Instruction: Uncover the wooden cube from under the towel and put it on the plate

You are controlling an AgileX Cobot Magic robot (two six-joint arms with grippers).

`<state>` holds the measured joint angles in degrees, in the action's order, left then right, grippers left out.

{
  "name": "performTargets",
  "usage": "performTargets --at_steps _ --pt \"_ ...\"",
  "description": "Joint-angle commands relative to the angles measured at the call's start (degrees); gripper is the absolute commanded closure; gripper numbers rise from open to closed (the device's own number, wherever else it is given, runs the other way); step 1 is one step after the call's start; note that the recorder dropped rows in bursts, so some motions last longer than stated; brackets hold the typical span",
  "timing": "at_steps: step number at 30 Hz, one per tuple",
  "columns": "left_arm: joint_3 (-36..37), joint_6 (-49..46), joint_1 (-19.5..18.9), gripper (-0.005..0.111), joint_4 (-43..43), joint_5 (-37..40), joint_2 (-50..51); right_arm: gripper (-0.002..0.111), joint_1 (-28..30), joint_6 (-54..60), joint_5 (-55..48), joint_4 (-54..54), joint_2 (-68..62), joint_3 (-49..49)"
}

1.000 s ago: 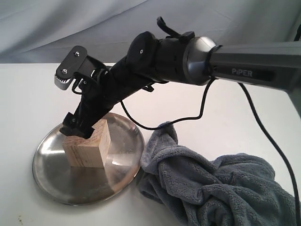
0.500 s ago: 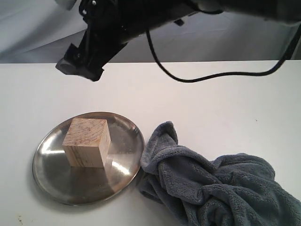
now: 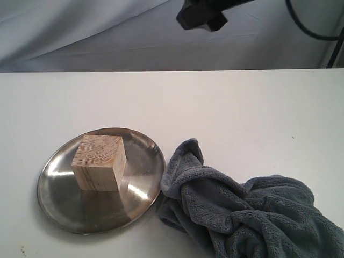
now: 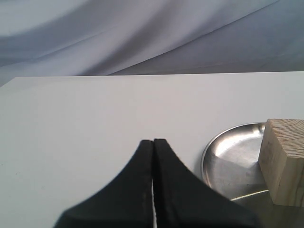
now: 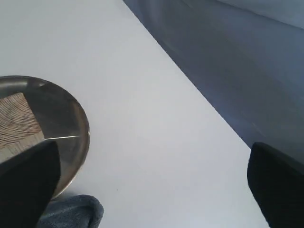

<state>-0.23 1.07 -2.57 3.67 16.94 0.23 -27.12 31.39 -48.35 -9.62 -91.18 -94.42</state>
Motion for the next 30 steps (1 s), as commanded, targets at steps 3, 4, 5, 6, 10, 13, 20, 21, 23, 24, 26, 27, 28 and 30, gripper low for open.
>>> performTargets --at_steps 3,4,5,6,10,13,20,21,23,24,26,27,28,30 --pt "0.2 0.2 -0.1 0.107 -0.1 -0.6 -0.2 0.017 4.5 -4.2 -3.1 1.5 4.7 0.3" --pt "0.2 0.2 -0.1 0.107 -0.1 -0.6 -0.2 0.018 5.3 -4.4 -3.1 1.5 5.7 0.9" --pt "0.2 0.2 -0.1 0.107 -0.1 -0.6 -0.2 0.018 5.8 -4.4 -2.9 1.5 6.4 1.7" --pt "0.2 0.2 -0.1 0.107 -0.1 -0.6 -0.2 0.019 6.4 -4.4 -2.7 1.6 7.2 2.6" --pt "0.2 0.2 -0.1 0.107 -0.1 -0.6 -0.2 0.022 8.8 -4.7 1.1 1.6 10.7 7.0" --pt "0.2 0.2 -0.1 0.107 -0.1 -0.6 -0.2 0.024 9.9 -5.6 4.9 1.5 13.4 10.6" --pt "0.2 0.2 -0.1 0.107 -0.1 -0.6 -0.2 0.036 9.9 -7.7 16.1 1.1 21.3 24.0" --pt "0.2 0.2 -0.1 0.107 -0.1 -0.6 -0.2 0.040 9.9 -7.7 17.5 1.1 22.8 26.0" --pt "0.2 0.2 -0.1 0.107 -0.1 -0.6 -0.2 0.047 9.9 -7.7 20.8 1.1 25.8 30.8" --pt "0.2 0.2 -0.1 0.107 -0.1 -0.6 -0.2 0.050 9.9 -7.8 22.3 1.1 27.0 32.6" --pt "0.2 0.2 -0.1 0.107 -0.1 -0.6 -0.2 0.057 9.9 -7.8 25.0 1.1 29.9 36.9" --pt "0.2 0.2 -0.1 0.107 -0.1 -0.6 -0.2 0.061 9.9 -8.1 26.1 1.1 31.1 39.1" --pt "0.2 0.2 -0.1 0.107 -0.1 -0.6 -0.2 0.067 9.9 -8.6 27.4 1.1 32.6 41.1" --pt "0.2 0.2 -0.1 0.107 -0.1 -0.6 -0.2 0.080 9.9 -9.4 29.6 0.7 35.3 44.9"
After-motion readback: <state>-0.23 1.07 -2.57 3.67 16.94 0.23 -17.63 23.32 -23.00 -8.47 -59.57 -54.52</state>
